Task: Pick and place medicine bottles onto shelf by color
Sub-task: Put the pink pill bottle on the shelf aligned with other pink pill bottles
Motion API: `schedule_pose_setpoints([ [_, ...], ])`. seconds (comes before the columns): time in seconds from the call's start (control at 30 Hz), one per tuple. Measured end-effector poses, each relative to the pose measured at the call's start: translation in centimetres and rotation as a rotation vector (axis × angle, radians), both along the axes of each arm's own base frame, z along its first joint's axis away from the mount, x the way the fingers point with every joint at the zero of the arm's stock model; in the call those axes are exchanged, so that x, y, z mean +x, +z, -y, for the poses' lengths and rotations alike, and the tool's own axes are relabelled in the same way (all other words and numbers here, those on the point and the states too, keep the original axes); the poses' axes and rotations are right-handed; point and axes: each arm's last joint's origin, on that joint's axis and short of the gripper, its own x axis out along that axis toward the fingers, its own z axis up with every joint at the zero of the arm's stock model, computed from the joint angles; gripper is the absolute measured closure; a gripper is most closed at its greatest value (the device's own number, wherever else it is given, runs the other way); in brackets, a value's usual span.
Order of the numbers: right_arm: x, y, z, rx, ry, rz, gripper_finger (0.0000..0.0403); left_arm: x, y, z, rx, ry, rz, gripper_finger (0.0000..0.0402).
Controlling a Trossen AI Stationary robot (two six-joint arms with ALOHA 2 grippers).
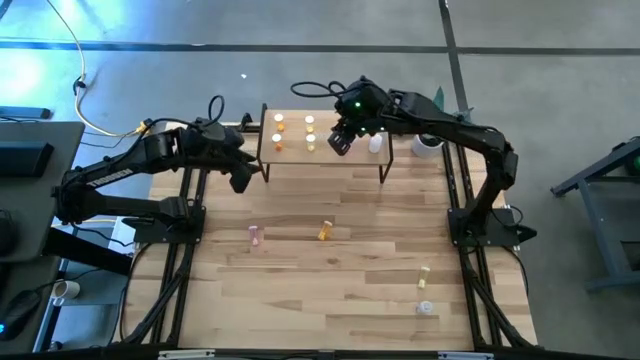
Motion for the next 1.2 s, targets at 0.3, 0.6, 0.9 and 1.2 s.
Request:
schedule_pose_setpoints([
  [0.3, -3.3, 2.8, -0.9, -0.031, 0.005, 0.023, 0.0263, -0.7, -1.2, 1.0, -0.307, 0.227, -0.043, 0.0200],
  [0.6, -6.5, 5.2, -2.2, -0.061, 0.024, 0.049, 0.0263, 0.3, -5.8, 4.2, -0.555, 0.420, -0.130, 0.0220],
  [0.9, -7.1, 5.5, -2.4, -0.107, 0.069, 0.027, 0.0263, 1.0, -10.4, 7.9, -0.689, 0.558, -0.101, 0.0226],
  [1.2, -7.1, 5.5, -2.4, -0.127, 0.094, 0.005, 0.0263, 1.6, -13.1, 10.3, -0.690, 0.696, -0.141, 0.0224],
])
